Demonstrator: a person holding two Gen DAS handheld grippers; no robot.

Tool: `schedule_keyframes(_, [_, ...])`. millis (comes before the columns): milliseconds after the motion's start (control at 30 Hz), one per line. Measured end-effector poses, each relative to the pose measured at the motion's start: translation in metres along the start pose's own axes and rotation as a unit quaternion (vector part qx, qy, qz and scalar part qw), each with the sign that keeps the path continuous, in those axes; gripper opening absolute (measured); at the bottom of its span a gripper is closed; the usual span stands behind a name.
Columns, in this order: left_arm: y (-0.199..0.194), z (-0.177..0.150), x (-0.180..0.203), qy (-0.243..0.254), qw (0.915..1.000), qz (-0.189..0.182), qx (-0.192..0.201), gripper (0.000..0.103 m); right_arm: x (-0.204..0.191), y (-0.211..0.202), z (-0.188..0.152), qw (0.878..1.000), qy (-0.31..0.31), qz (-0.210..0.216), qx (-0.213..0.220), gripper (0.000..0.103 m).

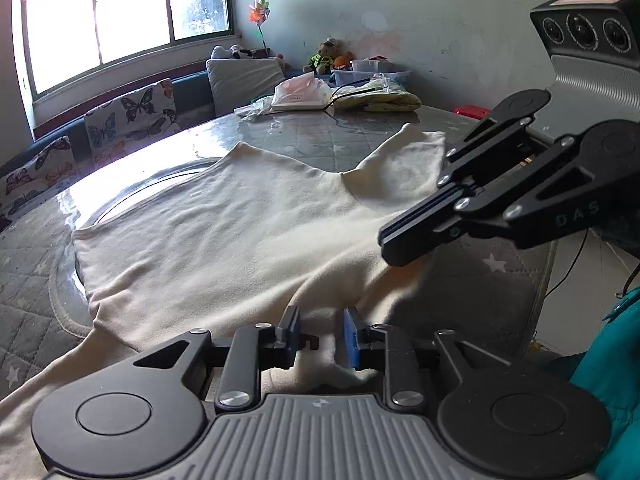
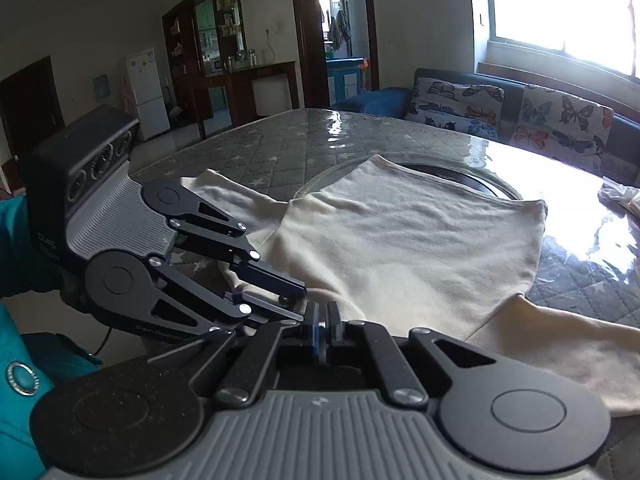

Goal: Fold clothes

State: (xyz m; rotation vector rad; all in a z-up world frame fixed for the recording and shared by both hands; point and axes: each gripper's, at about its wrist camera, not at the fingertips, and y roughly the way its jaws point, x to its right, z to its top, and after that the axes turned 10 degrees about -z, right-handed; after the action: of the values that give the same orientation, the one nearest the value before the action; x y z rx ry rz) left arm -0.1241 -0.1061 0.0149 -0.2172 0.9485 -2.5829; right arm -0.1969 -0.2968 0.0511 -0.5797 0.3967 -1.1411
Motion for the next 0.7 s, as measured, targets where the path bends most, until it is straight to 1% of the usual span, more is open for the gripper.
schedule_keyframes(67, [0.002,-0.001,0.002,0.011,0.9999,0.01,-0.004,0.021,-0.001,0.001,-0.003,1.0,-0.007,-0.002,-0.011,0.002])
schedule_keyframes(100, [0.002,-0.002,0.003,0.01,0.9999,0.008,-0.003,0.013,-0.003,0.002,-0.005,1.0,-0.014,-0.01,-0.014,0.002])
schedule_keyframes(167, [0.0,-0.002,0.002,0.005,1.0,0.008,0.001,0.01,-0.005,0.005,-0.007,0.999,-0.023,-0.014,-0.02,0.003])
schedule_keyframes(267, [-0.005,-0.001,-0.002,-0.01,0.9998,0.009,0.011,0.007,-0.01,0.007,-0.004,0.999,-0.038,-0.018,-0.013,0.014])
schedule_keyframes(300, [-0.007,0.0,-0.003,-0.017,0.9997,0.009,0.015,0.007,-0.012,0.008,-0.003,0.999,-0.048,-0.019,-0.011,0.025])
schedule_keyframes(333, [-0.01,0.001,-0.004,-0.023,0.9995,0.007,0.019,0.006,-0.015,0.011,-0.003,0.998,-0.06,-0.026,-0.007,0.029])
schedule_keyframes(433, [-0.019,0.003,-0.008,-0.037,0.9989,0.003,0.03,0.006,-0.023,0.023,-0.006,0.995,-0.091,-0.035,-0.013,0.028])
schedule_keyframes(500, [-0.024,0.004,-0.009,-0.039,0.9987,0.001,0.033,0.006,-0.025,0.028,-0.008,0.994,-0.099,-0.044,-0.02,0.024])
schedule_keyframes(533, [-0.026,0.004,-0.009,-0.038,0.9987,-0.001,0.035,0.006,-0.026,0.031,-0.009,0.993,-0.103,-0.048,-0.023,0.013])
schedule_keyframes(567, [-0.028,0.004,-0.009,-0.038,0.9986,-0.003,0.036,0.006,-0.026,0.033,-0.01,0.993,-0.104,-0.052,-0.026,0.008])
schedule_keyframes(633, [-0.031,0.004,-0.01,-0.041,0.9983,-0.009,0.039,0.01,-0.022,0.028,-0.008,0.995,-0.085,-0.042,-0.023,0.005])
schedule_keyframes(700, [-0.033,0.005,-0.012,-0.043,0.9981,-0.005,0.044,0.013,-0.014,0.023,-0.006,0.997,-0.063,-0.03,-0.024,0.004])
